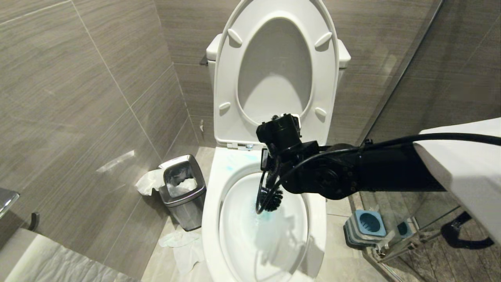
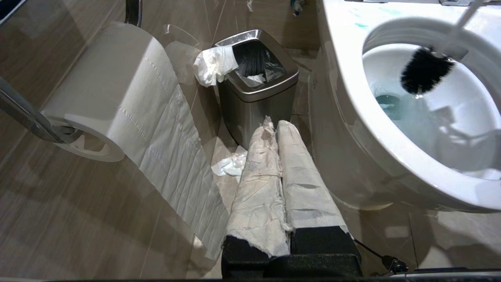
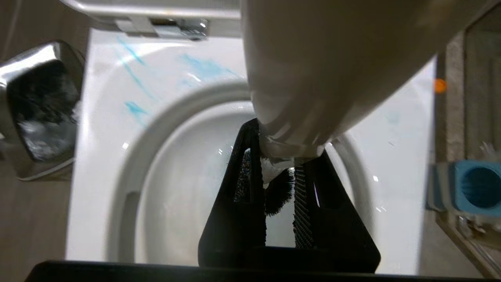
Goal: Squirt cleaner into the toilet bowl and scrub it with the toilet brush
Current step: Scrub the toilet bowl
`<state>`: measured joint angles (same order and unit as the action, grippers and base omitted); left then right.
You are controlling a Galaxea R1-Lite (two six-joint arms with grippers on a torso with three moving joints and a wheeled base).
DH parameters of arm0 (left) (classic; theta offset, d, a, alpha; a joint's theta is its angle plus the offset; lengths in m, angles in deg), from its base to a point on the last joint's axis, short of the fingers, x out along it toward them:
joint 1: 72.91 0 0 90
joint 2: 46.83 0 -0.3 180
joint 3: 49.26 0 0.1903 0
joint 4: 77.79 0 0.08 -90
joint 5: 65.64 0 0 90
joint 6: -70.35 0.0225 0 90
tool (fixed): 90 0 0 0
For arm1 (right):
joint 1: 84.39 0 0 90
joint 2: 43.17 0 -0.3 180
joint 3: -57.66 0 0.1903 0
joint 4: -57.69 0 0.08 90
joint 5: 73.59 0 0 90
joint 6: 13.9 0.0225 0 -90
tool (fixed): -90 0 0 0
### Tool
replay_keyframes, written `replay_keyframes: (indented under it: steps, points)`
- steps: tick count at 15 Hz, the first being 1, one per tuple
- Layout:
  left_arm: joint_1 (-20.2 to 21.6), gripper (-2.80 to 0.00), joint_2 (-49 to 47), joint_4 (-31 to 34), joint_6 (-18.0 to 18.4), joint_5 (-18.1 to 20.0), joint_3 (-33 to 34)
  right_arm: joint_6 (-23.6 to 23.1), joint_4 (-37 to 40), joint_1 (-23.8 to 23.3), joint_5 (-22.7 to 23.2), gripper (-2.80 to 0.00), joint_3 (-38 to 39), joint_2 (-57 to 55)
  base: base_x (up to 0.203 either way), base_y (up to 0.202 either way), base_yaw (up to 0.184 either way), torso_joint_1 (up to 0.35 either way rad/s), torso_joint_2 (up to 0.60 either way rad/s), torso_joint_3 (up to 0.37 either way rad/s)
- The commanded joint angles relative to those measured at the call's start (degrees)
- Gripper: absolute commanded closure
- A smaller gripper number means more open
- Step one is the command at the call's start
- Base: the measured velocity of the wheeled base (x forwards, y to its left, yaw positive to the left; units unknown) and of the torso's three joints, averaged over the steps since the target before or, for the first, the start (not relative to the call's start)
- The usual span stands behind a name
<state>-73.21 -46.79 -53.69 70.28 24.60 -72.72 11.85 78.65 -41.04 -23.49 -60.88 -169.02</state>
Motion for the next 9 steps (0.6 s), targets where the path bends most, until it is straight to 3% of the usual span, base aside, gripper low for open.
replay_keyframes:
  steps: [1,5,9]
  points:
    - [0.01,0.00,-0.05,-0.03,-0.01,0.02,0.01,-0.49,0.31,0.03,-0.02,0.00,-8.05,-7.74,0.000,0.000,0.000,0.000,0.00,0.000]
    - [0.02,0.00,-0.05,-0.03,-0.01,0.02,0.01,-0.96,0.83,4.41,0.52,0.00,-10.88,-10.02,0.000,0.000,0.000,0.000,0.00,0.000]
    - [-0.05,0.00,-0.05,-0.03,-0.01,0.02,0.01,-0.70,0.92,7.98,0.11,0.00,-5.98,-7.14,0.000,0.000,0.000,0.000,0.00,0.000]
